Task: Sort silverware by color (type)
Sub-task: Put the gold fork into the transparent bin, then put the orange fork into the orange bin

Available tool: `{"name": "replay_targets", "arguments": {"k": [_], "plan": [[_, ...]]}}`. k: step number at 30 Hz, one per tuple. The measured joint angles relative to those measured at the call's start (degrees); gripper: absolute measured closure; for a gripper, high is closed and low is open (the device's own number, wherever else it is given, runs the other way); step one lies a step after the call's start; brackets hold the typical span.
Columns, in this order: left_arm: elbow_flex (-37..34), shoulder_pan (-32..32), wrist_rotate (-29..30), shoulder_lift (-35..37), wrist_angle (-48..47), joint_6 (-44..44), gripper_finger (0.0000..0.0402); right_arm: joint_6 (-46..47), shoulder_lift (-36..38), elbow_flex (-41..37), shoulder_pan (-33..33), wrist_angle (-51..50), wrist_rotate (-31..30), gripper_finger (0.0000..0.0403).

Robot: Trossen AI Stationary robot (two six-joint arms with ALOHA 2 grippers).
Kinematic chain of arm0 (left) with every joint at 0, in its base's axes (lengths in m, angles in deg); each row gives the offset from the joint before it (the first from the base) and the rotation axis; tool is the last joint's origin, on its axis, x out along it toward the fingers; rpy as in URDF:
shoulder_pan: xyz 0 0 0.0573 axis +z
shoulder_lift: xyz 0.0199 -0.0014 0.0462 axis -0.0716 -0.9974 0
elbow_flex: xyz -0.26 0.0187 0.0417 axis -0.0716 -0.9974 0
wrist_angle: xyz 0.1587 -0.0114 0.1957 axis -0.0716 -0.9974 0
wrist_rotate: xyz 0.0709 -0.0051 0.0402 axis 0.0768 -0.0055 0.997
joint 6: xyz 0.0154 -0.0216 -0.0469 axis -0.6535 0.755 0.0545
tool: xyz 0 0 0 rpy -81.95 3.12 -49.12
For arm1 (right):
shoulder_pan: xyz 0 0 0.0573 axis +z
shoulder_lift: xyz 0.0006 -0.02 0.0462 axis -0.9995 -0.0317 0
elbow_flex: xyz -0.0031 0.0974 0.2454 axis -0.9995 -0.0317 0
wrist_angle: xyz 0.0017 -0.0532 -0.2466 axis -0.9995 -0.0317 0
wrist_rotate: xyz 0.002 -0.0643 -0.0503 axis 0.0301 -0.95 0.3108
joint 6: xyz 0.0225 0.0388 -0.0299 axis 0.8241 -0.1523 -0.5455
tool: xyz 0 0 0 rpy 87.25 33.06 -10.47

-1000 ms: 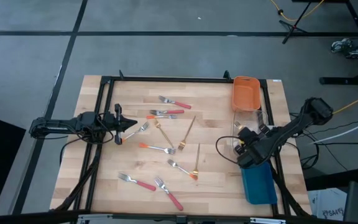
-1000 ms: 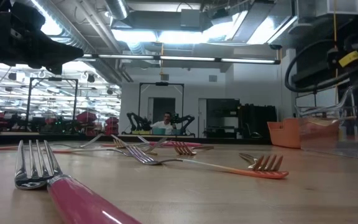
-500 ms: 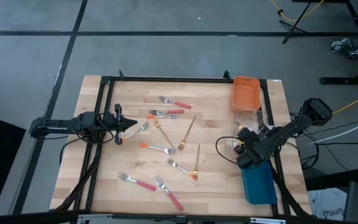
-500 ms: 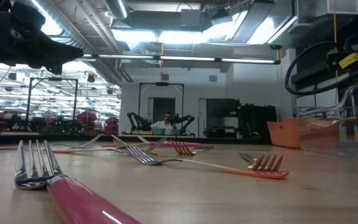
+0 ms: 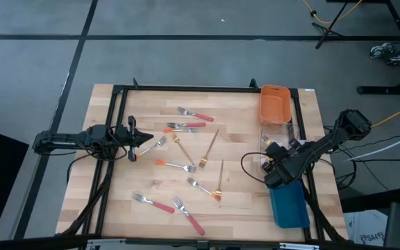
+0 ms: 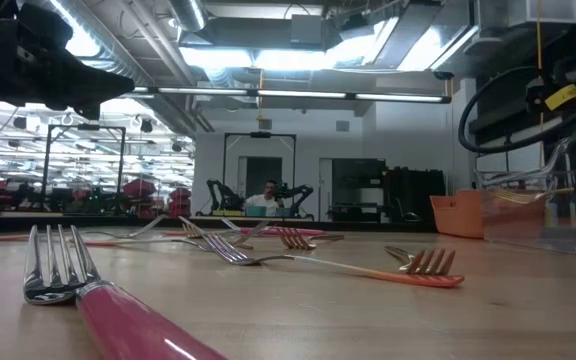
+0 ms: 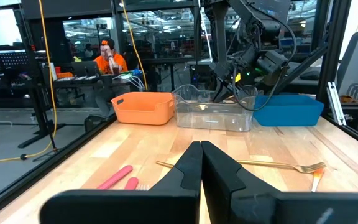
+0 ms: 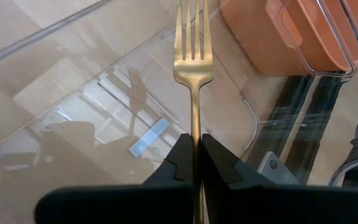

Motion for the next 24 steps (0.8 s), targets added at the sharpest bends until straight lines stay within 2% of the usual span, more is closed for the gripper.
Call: {"name": "replay_targets", "arguments": {"k": [4, 13, 24], "plan": [[-0.01, 0.00, 0.00, 0.00, -0.02, 0.00, 0.0401, 0.00, 0.00, 0.00, 0.00, -0.02, 0.01, 0.0383], [-0.02, 0.00, 0.00, 0.00, -0.02, 0.00, 0.0401, -0.77, 0.00, 0.00, 0.00, -0.09, 0.18, 0.0306], [-0.02, 0.02, 0.00, 0.00, -0.01, 0.00, 0.0401, -2.99, 0.04, 0.00, -0.02, -0.26, 2.18, 0.0295]]}}
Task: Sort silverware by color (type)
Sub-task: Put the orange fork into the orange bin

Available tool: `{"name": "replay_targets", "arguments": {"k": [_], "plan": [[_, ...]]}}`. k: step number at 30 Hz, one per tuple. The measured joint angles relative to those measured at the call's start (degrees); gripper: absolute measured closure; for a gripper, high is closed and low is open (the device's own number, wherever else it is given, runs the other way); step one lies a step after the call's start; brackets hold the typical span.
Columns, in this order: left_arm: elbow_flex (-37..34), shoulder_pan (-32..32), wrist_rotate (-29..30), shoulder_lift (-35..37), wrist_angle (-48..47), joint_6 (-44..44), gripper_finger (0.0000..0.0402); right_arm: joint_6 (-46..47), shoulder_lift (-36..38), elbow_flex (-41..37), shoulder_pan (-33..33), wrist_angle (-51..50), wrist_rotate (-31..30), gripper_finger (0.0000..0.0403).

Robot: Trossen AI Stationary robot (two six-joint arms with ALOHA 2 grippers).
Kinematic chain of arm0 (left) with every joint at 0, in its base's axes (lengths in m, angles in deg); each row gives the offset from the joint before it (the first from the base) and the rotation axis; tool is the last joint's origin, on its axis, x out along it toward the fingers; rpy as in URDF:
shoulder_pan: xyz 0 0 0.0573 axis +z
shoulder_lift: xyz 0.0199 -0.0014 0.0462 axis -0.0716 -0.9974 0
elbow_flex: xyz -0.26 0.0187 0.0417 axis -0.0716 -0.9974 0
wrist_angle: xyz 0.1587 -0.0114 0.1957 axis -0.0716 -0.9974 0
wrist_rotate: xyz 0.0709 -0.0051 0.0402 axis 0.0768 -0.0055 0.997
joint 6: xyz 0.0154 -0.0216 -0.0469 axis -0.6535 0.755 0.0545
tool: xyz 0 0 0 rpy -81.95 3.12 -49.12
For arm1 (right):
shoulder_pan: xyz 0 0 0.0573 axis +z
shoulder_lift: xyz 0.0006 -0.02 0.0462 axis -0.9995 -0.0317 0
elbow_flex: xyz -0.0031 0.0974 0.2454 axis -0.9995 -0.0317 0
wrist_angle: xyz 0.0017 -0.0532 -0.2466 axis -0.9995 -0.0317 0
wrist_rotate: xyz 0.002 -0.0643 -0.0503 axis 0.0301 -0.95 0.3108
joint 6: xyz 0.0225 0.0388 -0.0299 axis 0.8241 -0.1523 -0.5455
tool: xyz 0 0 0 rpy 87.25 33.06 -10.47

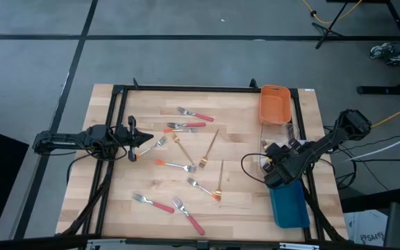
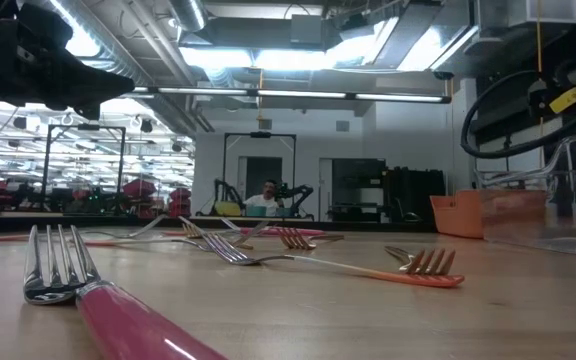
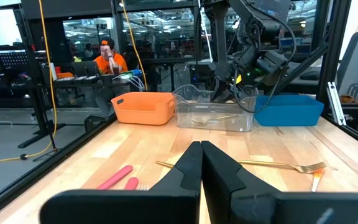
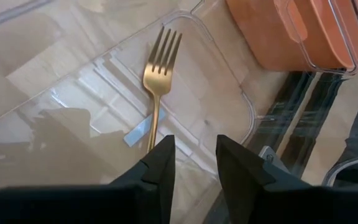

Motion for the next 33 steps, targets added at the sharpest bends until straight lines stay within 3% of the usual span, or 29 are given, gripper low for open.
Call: {"name": "replay_targets", "arguments": {"k": [9, 17, 26, 33], "plan": [[0.01, -0.01, 0.02, 0.00, 1.77, 0.00, 0.0401, 0.04, 0.07, 1.08, 0.00, -3.77, 2.47, 0.0294], [0.01, -0.01, 0.02, 0.00, 13.77, 0.00, 0.0401, -1.64, 0.17, 8.78, 0.00, -13.32, 2.35, 0.0294], [0.00, -0.01, 0.03, -0.17, 25.19, 0.01, 0.0401, -10.73, 2.23, 16.75, 0.00, -14.81, -1.71, 0.0294], [3.36, -0.02, 1.91, -3.16, 25.26, 3.19, 0.0401, -15.18, 4.88, 22.10, 0.00, -14.77, -6.67, 0.0294]]}}
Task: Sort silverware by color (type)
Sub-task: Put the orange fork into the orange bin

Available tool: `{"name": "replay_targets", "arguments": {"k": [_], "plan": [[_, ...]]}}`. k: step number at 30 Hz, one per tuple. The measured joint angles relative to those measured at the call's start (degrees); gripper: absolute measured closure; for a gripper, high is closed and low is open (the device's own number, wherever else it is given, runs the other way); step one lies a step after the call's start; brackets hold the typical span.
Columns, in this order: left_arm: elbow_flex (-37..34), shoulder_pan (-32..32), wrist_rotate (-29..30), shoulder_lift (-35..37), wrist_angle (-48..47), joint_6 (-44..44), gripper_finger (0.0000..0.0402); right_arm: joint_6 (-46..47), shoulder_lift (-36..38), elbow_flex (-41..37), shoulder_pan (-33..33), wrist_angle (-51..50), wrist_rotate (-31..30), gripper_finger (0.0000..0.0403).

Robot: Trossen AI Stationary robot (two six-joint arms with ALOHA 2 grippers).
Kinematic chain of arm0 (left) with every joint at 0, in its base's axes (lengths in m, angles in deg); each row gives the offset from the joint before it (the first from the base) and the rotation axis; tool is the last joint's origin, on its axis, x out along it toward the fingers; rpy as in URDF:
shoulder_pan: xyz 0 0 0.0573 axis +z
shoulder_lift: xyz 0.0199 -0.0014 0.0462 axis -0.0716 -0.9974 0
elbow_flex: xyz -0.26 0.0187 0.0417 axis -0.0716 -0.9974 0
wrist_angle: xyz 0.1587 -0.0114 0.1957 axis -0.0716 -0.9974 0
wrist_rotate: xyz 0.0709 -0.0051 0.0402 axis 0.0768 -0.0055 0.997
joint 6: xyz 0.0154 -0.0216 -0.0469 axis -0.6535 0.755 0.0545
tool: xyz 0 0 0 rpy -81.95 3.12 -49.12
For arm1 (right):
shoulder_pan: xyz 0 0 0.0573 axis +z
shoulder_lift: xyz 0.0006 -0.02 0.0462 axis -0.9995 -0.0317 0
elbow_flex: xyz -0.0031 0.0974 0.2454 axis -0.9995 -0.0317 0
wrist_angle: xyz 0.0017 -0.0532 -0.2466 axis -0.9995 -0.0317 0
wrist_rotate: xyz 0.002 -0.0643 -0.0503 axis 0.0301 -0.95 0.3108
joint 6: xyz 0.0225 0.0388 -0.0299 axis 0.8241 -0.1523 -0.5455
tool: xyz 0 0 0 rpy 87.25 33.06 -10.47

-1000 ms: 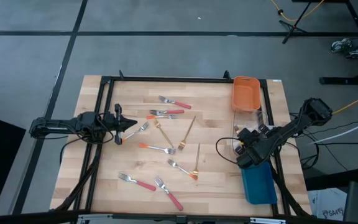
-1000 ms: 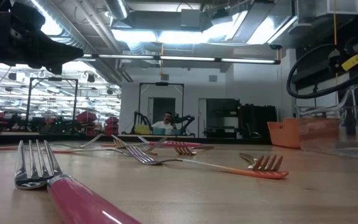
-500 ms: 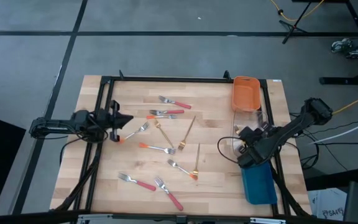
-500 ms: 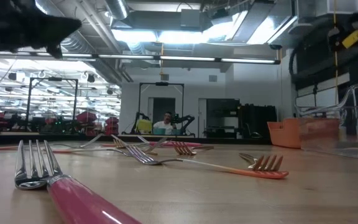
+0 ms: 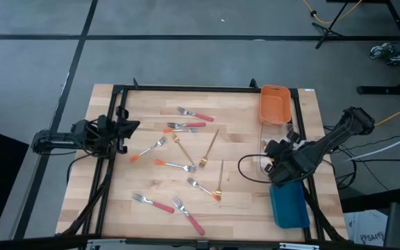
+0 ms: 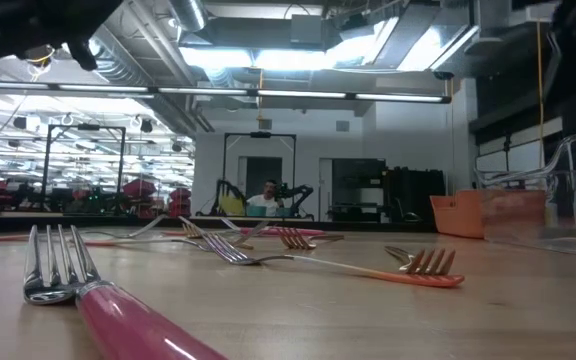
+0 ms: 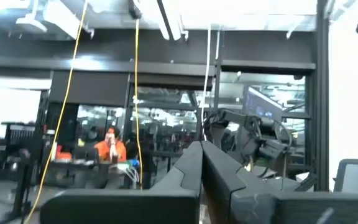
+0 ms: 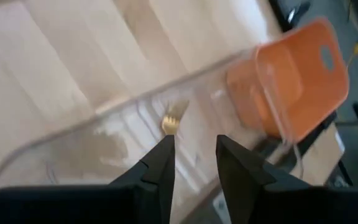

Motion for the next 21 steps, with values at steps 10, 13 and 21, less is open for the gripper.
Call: {"name": "replay_targets", "arguments": {"k": [10, 13, 21], "plan": [[12.73, 0.00, 4.83, -19.63, -3.47, 1.18, 0.0401, -2.81, 1.78, 4.08, 0.00, 1.99, -15.30, 0.0294], [19.09, 0.02, 7.05, -26.07, -10.90, 3.29, 0.0401, -4.35, 1.76, 4.35, 0.00, 3.34, -15.48, 0.0294], [35.33, 0.01, 7.52, -40.19, -42.21, 5.92, 0.0401, -10.99, 1.74, 4.35, 0.00, 11.69, -13.30, 0.0294]]}}
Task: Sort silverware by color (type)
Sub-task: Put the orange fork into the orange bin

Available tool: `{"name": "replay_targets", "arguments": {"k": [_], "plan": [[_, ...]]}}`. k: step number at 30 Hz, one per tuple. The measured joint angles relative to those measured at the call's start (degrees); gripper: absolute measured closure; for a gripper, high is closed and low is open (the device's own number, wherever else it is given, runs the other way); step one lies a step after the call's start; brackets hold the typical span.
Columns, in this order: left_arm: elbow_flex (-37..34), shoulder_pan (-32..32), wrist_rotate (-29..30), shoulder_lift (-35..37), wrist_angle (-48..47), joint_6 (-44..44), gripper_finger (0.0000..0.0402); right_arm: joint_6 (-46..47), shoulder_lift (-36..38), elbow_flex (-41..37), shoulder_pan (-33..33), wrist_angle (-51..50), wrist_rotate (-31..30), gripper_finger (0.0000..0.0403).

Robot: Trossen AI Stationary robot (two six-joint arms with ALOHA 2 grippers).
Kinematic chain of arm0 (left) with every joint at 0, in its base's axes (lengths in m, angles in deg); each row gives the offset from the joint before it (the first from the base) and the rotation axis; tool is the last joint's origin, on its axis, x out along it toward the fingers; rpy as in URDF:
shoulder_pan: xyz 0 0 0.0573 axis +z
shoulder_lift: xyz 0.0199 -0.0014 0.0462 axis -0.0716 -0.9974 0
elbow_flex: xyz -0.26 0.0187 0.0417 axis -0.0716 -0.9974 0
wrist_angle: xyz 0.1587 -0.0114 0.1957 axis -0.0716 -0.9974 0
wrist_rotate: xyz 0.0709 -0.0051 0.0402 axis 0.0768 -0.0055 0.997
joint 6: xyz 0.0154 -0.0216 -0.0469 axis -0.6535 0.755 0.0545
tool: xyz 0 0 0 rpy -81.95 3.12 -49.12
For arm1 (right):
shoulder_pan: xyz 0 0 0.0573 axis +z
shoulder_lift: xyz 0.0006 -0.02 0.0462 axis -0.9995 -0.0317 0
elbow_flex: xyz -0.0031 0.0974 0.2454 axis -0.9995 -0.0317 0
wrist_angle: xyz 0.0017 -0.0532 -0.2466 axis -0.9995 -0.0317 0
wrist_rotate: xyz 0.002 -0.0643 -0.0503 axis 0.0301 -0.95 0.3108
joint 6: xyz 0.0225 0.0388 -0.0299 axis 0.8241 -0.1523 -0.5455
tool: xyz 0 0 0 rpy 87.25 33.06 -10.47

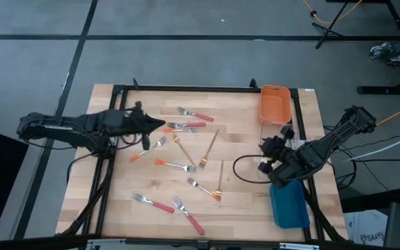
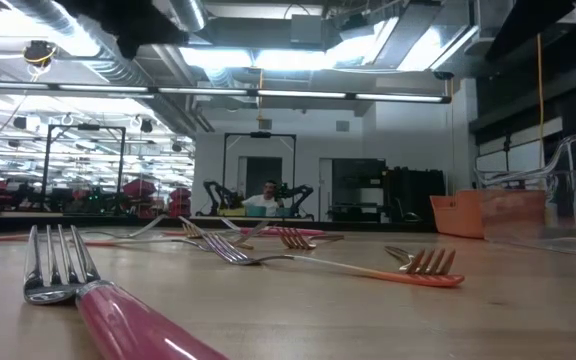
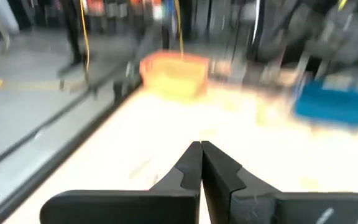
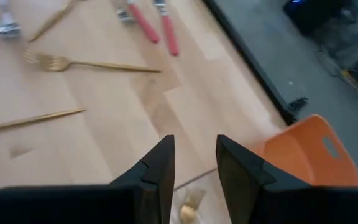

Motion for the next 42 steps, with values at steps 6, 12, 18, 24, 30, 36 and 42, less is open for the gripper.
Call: {"name": "replay_targets", "arguments": {"k": [6, 12, 18, 24, 30, 36, 42], "plan": [[6.03, 0.01, -1.73, -6.45, -19.09, 3.10, 0.0401, -5.59, -0.02, 0.00, 0.00, 5.96, 5.17, 0.0294], [6.06, 0.02, -4.94, -10.09, -29.23, 12.61, 0.0401, -6.88, -0.02, 0.00, 0.00, 8.13, 7.87, 0.0295], [5.99, 0.02, -5.19, -13.47, -35.33, 21.05, 0.0381, -6.89, -0.02, 0.00, 0.00, 8.15, 7.94, 0.0295], [4.35, 0.02, -5.19, -17.36, -35.62, 22.56, 0.0337, -6.88, -0.02, 0.00, 0.00, 8.33, 7.94, 0.0295], [1.38, 0.00, -5.21, -22.56, -35.25, 22.62, 0.0328, -6.88, -0.04, 0.00, 0.00, 8.33, 7.94, 0.0295], [-1.31, -0.01, -5.38, -27.40, -32.70, 22.49, 0.0328, -6.88, -0.04, 0.00, 0.00, 8.33, 7.94, 0.0295], [-2.73, -0.01, -8.14, -30.42, -28.41, 21.58, 0.0328, -6.88, -0.04, -0.02, 0.00, 8.33, 7.94, 0.0295]]}}
